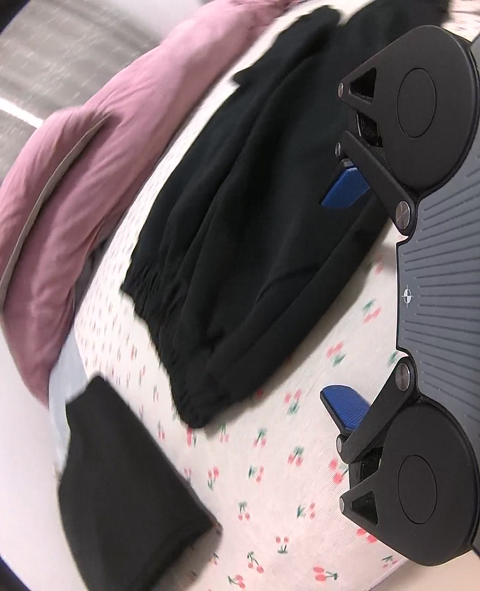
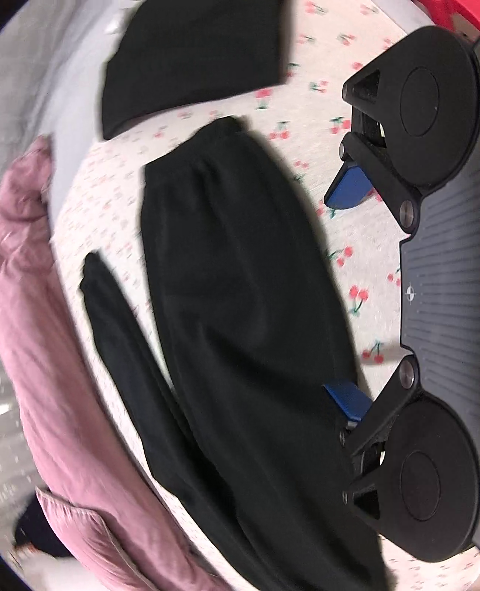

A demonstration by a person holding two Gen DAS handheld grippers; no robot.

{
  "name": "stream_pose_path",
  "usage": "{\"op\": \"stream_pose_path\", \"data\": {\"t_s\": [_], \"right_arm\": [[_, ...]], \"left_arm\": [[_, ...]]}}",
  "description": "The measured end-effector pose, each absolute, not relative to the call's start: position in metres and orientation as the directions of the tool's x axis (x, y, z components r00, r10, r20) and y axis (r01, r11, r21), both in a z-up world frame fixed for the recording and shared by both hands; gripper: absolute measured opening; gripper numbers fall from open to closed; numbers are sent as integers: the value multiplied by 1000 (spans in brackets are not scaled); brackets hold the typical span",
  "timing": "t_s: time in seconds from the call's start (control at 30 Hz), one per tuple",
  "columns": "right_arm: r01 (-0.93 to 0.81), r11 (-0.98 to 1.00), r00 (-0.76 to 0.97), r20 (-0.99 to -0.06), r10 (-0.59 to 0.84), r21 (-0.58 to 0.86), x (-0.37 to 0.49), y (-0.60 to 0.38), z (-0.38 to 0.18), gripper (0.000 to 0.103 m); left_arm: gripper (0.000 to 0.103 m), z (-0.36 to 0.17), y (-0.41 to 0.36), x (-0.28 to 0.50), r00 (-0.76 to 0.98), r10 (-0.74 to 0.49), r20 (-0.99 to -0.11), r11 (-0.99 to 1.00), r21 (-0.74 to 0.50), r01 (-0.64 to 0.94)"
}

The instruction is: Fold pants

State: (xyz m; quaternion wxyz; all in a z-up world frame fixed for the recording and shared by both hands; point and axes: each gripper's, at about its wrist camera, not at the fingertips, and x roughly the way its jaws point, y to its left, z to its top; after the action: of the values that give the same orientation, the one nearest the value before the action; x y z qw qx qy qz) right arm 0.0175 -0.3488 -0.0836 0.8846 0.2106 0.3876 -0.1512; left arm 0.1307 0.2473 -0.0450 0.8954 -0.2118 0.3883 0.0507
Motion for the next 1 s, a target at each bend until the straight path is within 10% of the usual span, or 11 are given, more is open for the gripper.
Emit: {"op": "stream_pose_path", "data": {"t_s": [0.2, 0.43, 0.63, 1.0], "right_arm": [[471, 808, 708, -698, -107, 354, 18, -368, -84, 99], [522, 645, 790, -602, -119, 557, 13, -408, -88, 89], [588, 615, 766, -606, -214, 526, 8, -415, -93, 10], [575, 653, 781, -570, -256, 493, -42, -422, -58, 3]], "left_arm": [[89, -50, 278, 148, 745, -54, -664, 867, -402, -295], [36, -67, 311, 162, 781, -106, -616, 756, -559, -339], [7, -73, 316, 162, 790, -141, -596, 741, -593, -315], [3, -38, 307, 124, 818, -35, -575, 814, -491, -310]]}}
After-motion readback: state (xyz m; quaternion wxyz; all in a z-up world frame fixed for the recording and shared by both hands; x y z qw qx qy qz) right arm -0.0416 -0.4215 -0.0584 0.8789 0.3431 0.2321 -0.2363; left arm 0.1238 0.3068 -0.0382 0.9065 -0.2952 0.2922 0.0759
